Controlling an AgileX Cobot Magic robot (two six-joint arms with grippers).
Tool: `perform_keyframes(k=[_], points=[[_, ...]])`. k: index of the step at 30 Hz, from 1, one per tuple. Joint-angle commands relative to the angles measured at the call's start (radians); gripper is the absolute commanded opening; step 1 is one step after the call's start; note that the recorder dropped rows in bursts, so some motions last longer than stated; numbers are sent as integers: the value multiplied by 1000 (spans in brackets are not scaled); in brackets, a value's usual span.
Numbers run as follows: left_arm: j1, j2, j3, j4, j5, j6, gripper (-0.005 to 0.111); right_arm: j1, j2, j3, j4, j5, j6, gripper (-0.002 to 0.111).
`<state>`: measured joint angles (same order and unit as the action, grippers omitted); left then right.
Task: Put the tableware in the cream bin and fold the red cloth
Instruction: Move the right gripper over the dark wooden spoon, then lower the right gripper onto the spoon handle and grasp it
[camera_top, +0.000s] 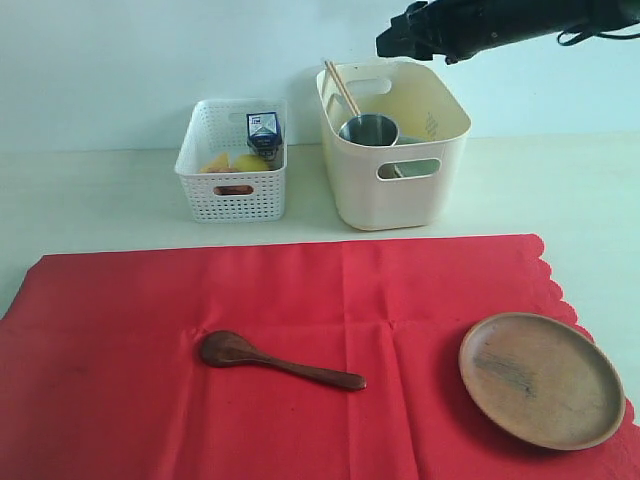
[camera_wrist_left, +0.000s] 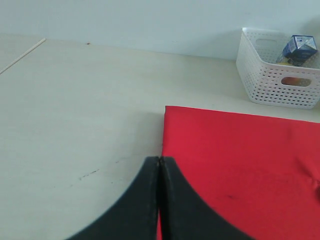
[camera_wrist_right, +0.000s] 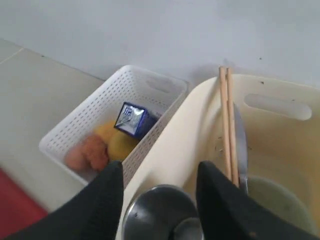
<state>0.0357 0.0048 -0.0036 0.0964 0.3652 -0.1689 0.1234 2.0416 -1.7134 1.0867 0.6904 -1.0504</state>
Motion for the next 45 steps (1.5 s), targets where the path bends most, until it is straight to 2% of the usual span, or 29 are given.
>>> perform_keyframes(k=[1, 4, 10, 15, 19, 29, 37, 45], points=[[-2, -5, 4, -1, -10, 0, 1, -1, -63, -10, -142, 126, 167, 36], [-2, -5, 4, -1, -10, 0, 1, -1, -93, -10, -185, 247, 221, 29], [-2, -5, 4, -1, -10, 0, 1, 5, -133, -8, -201, 527, 250, 27], [-2, -5, 4, -1, -10, 0, 1, 39, -133, -8, -188, 531, 252, 27], [-2, -5, 4, -1, -10, 0, 1, 124, -121, -8, -240, 531, 250, 27], [-2, -5, 4, -1, -10, 0, 1, 337, -35, 2, -599, 531, 225, 27], [-2, -5, 4, -1, -10, 0, 1, 476, 67, 22, -725, 531, 199, 27], [-2, -5, 4, -1, -10, 0, 1, 614, 129, 23, -950, 525, 405, 41]])
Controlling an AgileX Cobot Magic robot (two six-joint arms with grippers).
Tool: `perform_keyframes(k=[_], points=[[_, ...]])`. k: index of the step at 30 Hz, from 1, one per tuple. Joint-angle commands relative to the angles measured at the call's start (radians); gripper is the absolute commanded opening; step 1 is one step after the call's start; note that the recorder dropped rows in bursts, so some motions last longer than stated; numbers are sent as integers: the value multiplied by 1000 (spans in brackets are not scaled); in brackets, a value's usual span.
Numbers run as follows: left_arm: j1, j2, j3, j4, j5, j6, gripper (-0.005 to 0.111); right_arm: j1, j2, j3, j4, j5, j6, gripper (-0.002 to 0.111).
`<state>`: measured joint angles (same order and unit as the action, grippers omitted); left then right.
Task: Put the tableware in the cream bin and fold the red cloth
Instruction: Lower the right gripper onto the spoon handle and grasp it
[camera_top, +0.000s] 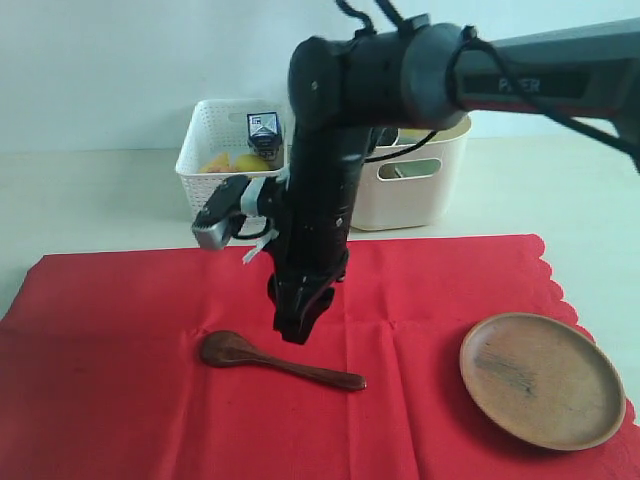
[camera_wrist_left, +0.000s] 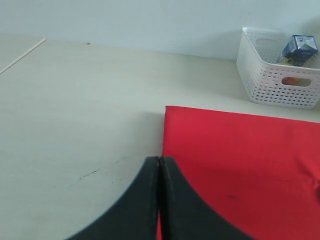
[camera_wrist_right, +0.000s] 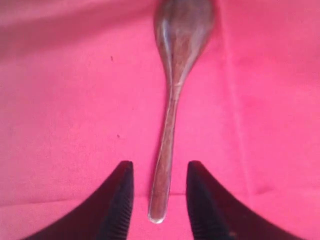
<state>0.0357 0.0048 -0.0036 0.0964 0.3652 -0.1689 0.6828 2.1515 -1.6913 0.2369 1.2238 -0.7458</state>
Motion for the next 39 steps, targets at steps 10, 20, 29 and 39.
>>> perform_keyframes(k=[10, 20, 29, 39], points=[[-2, -5, 4, -1, -10, 0, 1, 141, 53, 1, -104, -168, 177, 42], [-2, -5, 4, -1, -10, 0, 1, 143, 115, 1, -186, -207, 263, 42], [-2, -5, 4, -1, -10, 0, 1, 143, 158, 1, -215, -251, 290, 36], [-2, -5, 4, -1, -10, 0, 1, 143, 118, 1, -217, -232, 337, 0]])
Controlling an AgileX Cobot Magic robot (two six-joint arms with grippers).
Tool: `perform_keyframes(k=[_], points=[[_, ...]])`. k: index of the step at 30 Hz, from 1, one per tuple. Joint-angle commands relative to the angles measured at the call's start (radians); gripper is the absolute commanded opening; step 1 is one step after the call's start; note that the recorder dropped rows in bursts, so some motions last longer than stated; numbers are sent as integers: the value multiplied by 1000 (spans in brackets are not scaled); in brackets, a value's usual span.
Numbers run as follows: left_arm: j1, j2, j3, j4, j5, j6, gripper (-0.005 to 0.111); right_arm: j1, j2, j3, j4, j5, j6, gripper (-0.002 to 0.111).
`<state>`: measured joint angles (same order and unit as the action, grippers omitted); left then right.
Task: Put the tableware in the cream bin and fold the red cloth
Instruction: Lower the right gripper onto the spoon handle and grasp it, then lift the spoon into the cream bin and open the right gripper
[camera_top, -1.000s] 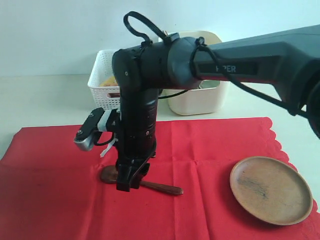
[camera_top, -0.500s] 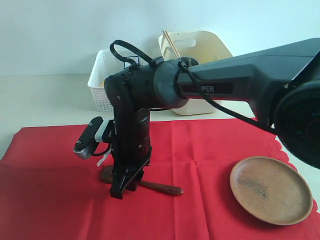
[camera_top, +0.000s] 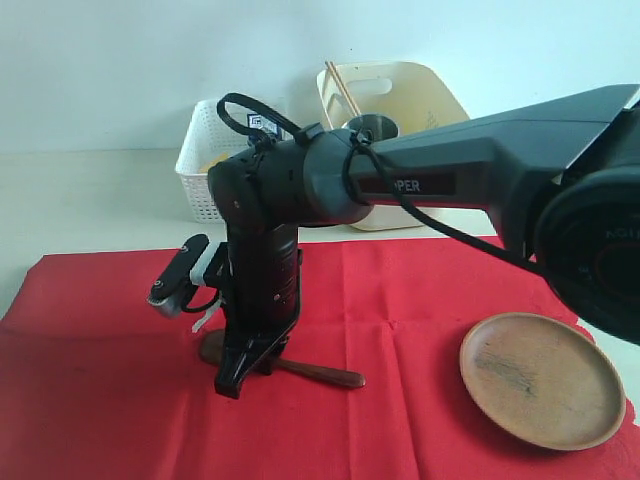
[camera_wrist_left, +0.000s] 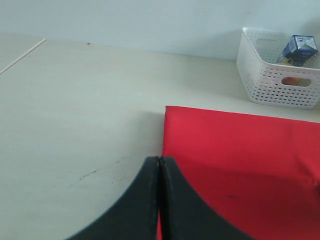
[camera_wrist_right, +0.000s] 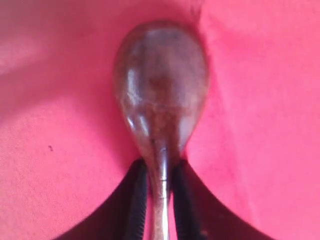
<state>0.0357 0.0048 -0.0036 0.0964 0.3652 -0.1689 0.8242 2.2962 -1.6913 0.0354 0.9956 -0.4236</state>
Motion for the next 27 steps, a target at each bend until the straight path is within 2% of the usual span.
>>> perform_keyframes(k=[1, 11, 16, 18, 23, 25, 27], points=[[-2, -5, 4, -1, -10, 0, 1, 1, -42, 1, -15, 0, 19, 0], [-2, -5, 4, -1, -10, 0, 1, -23, -312, 1, -14, -76, 1, 0], [-2, -5, 4, -1, -10, 0, 1, -156, -466, 1, 10, -179, -27, 0], [-2, -5, 4, -1, -10, 0, 1, -258, -497, 1, 121, -228, -99, 0], [-2, -5, 4, -1, -10, 0, 1, -525, -446, 1, 624, -431, -407, 0], [-2, -5, 4, -1, -10, 0, 1, -580, -392, 1, 763, -548, -484, 0], [-2, -5, 4, -1, -10, 0, 1, -604, -321, 0, 806, -672, -540, 0]])
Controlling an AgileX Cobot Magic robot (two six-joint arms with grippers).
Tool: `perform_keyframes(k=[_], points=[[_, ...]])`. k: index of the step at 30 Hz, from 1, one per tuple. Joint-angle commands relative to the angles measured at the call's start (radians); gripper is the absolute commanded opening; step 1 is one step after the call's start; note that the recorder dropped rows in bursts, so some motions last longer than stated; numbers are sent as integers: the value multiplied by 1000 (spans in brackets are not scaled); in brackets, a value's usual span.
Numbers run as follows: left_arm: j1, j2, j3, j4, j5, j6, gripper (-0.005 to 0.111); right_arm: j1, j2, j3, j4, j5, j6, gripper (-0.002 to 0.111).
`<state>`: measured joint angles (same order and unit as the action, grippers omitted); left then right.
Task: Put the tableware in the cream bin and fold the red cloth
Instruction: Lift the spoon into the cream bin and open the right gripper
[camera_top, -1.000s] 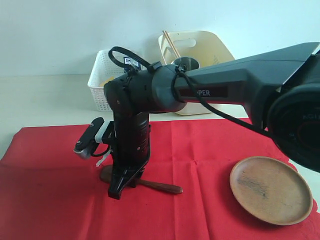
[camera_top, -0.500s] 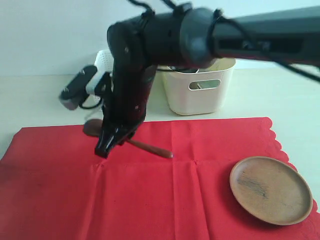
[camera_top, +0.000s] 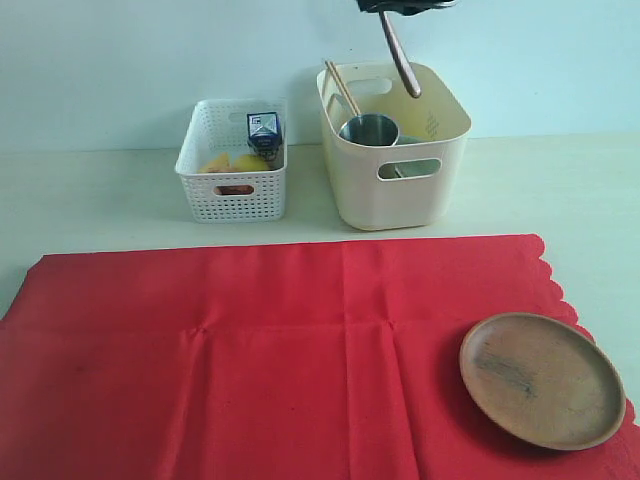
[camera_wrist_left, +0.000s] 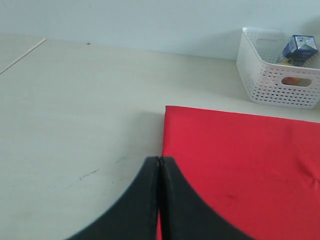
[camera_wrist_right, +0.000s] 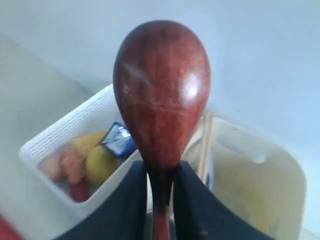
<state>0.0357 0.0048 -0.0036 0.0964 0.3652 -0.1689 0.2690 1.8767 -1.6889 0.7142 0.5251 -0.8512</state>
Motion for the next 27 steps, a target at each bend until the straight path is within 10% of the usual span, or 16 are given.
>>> perform_keyframes(k=[1, 12, 20, 27], points=[[-2, -5, 4, -1, -10, 0, 1, -54, 122, -3, 127, -239, -116, 0], [-2, -5, 4, -1, -10, 0, 1, -61, 300, -3, 125, -384, -116, 2], [-2, -5, 4, -1, -10, 0, 1, -59, 291, -3, 125, -343, -111, 48], [-2, -5, 4, -1, -10, 0, 1, -59, 152, -3, 123, -144, -78, 52]])
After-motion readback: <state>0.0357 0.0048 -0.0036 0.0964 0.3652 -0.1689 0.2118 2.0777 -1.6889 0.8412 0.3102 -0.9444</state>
